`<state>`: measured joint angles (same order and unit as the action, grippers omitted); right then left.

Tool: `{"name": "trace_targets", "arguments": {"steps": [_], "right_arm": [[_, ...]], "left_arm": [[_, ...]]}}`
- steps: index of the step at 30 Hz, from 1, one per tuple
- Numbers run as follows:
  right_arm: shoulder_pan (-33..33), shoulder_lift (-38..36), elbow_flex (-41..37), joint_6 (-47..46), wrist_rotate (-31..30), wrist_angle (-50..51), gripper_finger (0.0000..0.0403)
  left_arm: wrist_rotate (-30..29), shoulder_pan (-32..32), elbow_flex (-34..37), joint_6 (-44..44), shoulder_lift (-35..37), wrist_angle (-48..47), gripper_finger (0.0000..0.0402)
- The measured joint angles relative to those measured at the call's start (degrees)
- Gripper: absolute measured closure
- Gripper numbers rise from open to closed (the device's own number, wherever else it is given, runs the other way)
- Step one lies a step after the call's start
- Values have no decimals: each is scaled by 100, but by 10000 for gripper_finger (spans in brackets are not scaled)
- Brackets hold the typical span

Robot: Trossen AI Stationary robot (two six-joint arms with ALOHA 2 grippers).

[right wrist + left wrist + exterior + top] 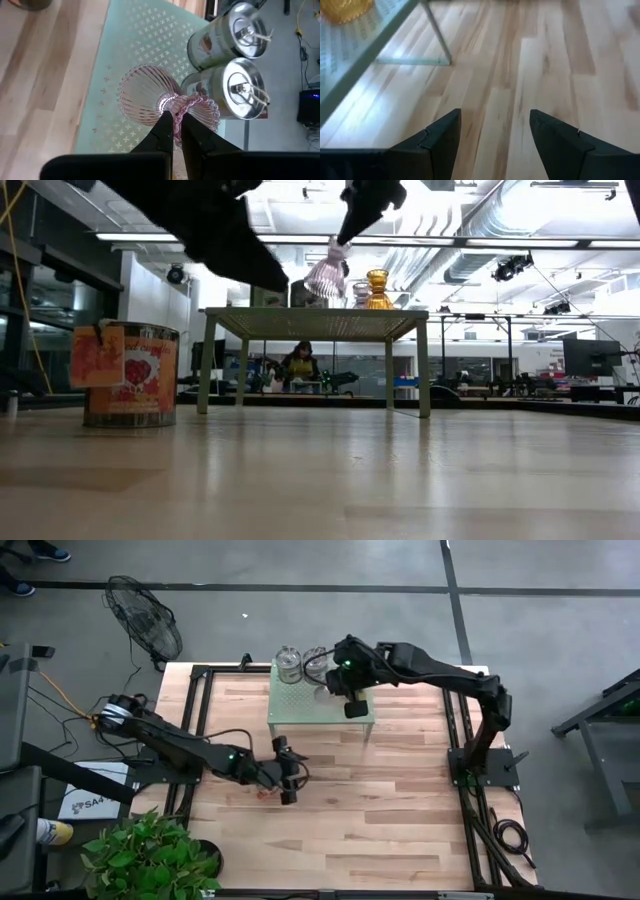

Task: Pick & Place candle stick holders
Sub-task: Put the pink glass candle holder on the shelf

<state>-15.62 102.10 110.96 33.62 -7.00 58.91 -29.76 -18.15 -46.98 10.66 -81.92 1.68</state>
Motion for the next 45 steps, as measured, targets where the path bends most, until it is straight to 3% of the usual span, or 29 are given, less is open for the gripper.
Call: {"name": "trace_targets", "arguments": {"steps": [6,25,45], "right_arm": [[-132,245,-2,75,13,90,395],[-253,442,0,69,-314,317,395],[-235,429,13,-159,-200,764,390]], "left_arm": [[-136,-35,310,160,280,-77,172],[-89,-26,286,170,270,124,172],[28,-26,286,170,270,128,172]]}}
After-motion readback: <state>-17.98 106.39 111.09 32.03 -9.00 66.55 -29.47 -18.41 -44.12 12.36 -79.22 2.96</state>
